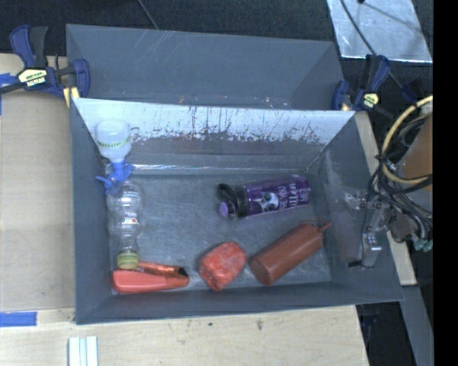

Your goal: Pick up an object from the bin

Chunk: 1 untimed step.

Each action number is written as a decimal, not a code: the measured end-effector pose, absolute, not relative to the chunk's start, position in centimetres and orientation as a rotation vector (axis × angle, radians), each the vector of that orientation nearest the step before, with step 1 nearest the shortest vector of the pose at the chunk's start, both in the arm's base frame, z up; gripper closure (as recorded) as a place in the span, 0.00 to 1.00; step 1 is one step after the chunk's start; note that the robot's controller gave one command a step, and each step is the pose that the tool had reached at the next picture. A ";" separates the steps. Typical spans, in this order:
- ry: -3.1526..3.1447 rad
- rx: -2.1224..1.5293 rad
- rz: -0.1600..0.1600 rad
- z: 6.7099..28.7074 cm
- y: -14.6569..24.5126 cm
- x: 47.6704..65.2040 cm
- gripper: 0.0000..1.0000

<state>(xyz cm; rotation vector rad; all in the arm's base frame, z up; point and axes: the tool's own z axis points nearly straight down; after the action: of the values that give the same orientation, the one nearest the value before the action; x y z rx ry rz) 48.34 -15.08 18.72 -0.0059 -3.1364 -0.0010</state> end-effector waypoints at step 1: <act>-3.145 0.000 0.002 19.2 -15.0 48.5 0.00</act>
Offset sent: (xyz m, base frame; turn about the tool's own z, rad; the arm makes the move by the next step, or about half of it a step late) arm 0.0131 0.0786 -0.1172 -0.2976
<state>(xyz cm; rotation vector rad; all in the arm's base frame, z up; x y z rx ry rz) 48.53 -15.01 19.18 -0.0001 -3.1449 0.0021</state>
